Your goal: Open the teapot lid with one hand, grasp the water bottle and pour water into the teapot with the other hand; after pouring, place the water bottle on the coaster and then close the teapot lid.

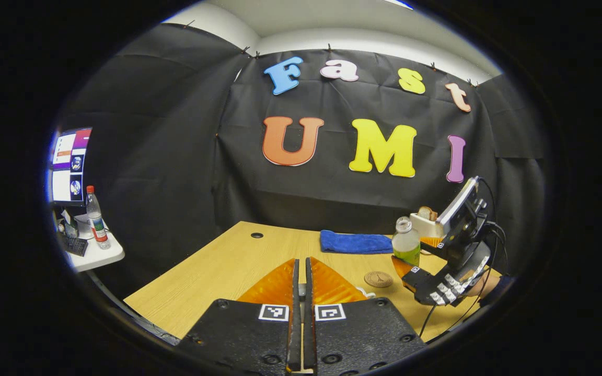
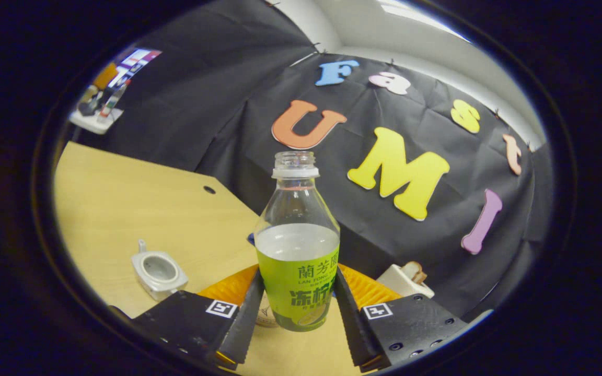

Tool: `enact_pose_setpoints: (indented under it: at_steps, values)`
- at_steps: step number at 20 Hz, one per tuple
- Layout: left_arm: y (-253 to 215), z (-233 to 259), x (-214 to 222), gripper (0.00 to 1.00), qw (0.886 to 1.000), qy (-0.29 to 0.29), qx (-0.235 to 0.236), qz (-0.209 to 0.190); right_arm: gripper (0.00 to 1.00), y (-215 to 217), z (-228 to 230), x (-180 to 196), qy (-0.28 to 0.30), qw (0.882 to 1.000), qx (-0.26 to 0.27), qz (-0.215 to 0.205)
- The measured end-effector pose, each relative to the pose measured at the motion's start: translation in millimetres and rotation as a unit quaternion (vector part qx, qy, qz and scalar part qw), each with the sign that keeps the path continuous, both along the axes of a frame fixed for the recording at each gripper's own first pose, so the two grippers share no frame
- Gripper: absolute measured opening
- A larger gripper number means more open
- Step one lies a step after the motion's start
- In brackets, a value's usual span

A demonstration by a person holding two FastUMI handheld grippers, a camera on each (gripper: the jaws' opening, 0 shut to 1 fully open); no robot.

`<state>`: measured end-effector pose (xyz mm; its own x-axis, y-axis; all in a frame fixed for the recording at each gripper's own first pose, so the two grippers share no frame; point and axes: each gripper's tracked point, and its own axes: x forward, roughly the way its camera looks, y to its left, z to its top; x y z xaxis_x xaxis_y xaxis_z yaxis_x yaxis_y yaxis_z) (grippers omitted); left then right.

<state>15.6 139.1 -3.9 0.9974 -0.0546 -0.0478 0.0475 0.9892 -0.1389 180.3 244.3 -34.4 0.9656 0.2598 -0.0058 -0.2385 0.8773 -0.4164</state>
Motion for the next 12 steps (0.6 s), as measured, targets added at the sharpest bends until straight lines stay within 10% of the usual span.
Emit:
enact_pose_setpoints:
  at_steps: [12]
  values:
    - [20.3, -16.8, 12.0, 0.04, 0.999, 0.024, -0.014, 0.023, 0.72, 2.6, -41.0, 69.0, 0.129, 0.966, 0.222, -0.033]
